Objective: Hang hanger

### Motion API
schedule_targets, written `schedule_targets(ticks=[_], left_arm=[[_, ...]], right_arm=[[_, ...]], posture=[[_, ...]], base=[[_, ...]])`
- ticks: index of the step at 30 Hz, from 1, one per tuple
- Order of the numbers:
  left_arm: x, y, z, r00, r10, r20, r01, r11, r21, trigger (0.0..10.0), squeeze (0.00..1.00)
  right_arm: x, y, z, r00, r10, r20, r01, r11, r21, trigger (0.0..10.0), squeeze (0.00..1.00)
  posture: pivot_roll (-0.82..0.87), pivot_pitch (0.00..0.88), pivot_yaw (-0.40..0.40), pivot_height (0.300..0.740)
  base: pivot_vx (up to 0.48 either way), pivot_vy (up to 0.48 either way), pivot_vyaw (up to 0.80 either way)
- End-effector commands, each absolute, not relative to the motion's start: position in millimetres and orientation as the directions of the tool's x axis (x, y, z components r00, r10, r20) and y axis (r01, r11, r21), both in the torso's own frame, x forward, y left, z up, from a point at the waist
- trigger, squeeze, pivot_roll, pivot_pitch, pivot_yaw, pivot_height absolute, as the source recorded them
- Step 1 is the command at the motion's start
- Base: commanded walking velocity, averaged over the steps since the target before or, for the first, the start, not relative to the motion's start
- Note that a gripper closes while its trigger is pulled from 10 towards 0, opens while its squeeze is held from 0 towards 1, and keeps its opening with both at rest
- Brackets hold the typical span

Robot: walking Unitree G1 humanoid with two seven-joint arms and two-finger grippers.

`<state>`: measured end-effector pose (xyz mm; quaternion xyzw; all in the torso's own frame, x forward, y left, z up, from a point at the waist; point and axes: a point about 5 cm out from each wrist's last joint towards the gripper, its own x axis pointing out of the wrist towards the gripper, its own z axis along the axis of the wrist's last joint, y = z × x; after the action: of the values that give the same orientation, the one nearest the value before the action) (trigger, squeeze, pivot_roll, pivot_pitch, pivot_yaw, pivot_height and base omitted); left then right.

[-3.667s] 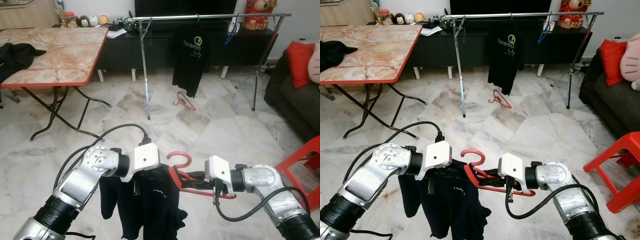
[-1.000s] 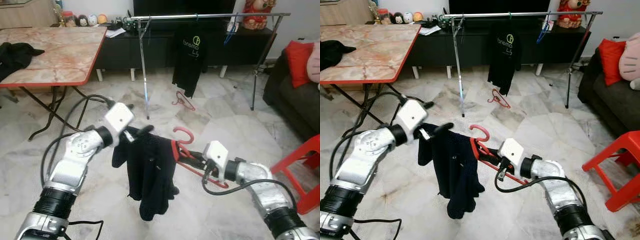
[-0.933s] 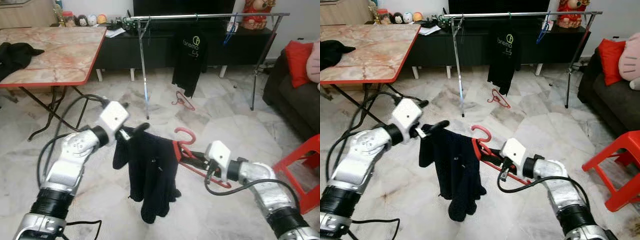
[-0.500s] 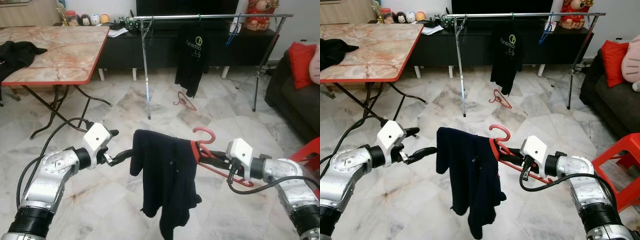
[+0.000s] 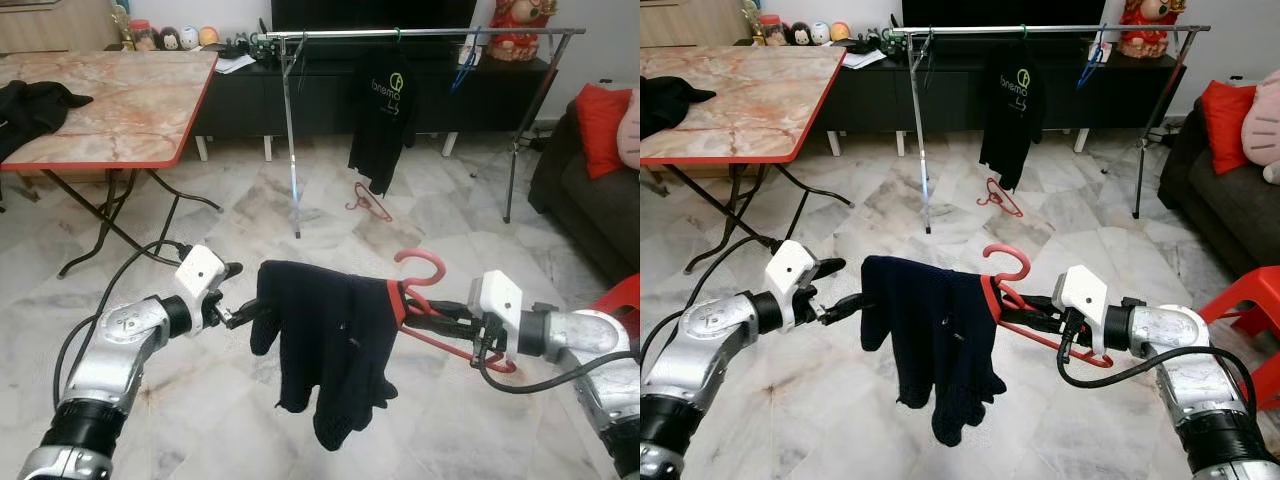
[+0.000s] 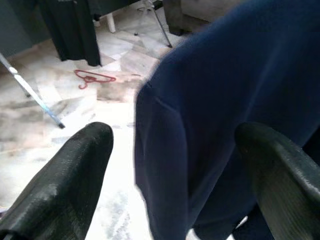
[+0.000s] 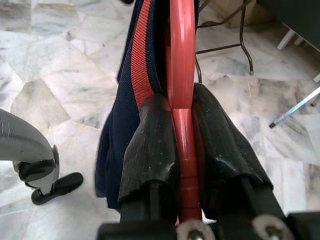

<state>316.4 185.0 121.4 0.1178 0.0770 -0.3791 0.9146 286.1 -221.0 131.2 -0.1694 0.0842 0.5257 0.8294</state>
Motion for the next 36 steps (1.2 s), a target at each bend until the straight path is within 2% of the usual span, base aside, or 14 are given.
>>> schedule_targets(ticks=[1,13,19,28,30,36], left_arm=[[318,181,120,0.68,-0.691,-0.243,0.731,0.663,0.161,10.0,0.0],[315,175,108,0.622,-0.733,-0.275,0.777,0.62,0.106,10.0,0.0],[312,163,102,0.567,-0.778,-0.271,0.816,0.575,0.056,10.0,0.0],[312,156,100,0.549,-0.796,-0.253,0.828,0.559,0.038,9.8,0.0],[311,154,101,0.543,-0.806,-0.237,0.833,0.552,0.031,0.0,0.0],[312,154,103,0.556,-0.803,-0.213,0.826,0.563,0.033,0.0,0.0]], right_arm=[[286,-224,144,0.444,0.85,-0.282,-0.892,0.392,-0.223,0.0,0.0],[281,-223,154,0.423,0.868,-0.26,-0.903,0.377,-0.208,0.0,0.0],[277,-222,156,0.406,0.877,-0.259,-0.911,0.366,-0.189,0.0,0.0],[276,-220,157,0.397,0.881,-0.257,-0.916,0.359,-0.18,0.0,0.0],[275,-220,157,0.396,0.881,-0.257,-0.916,0.36,-0.177,0.0,0.0],[276,-221,156,0.403,0.878,-0.258,-0.913,0.368,-0.173,0.0,0.0]], posture=[[-0.03,0.0,-0.042,0.74],[-0.03,0.0,-0.036,0.74],[-0.04,0.0,-0.036,0.74],[-0.05,0.0,-0.038,0.74],[-0.05,0.0,-0.039,0.74],[-0.05,0.0,-0.04,0.74]], base=[[0.0,0.0,0.0],[0.0,0.0,0.0],[0.0,0.0,0.0],[0.0,0.0,0.0],[0.0,0.0,0.0],[0.0,0.0,0.0]])
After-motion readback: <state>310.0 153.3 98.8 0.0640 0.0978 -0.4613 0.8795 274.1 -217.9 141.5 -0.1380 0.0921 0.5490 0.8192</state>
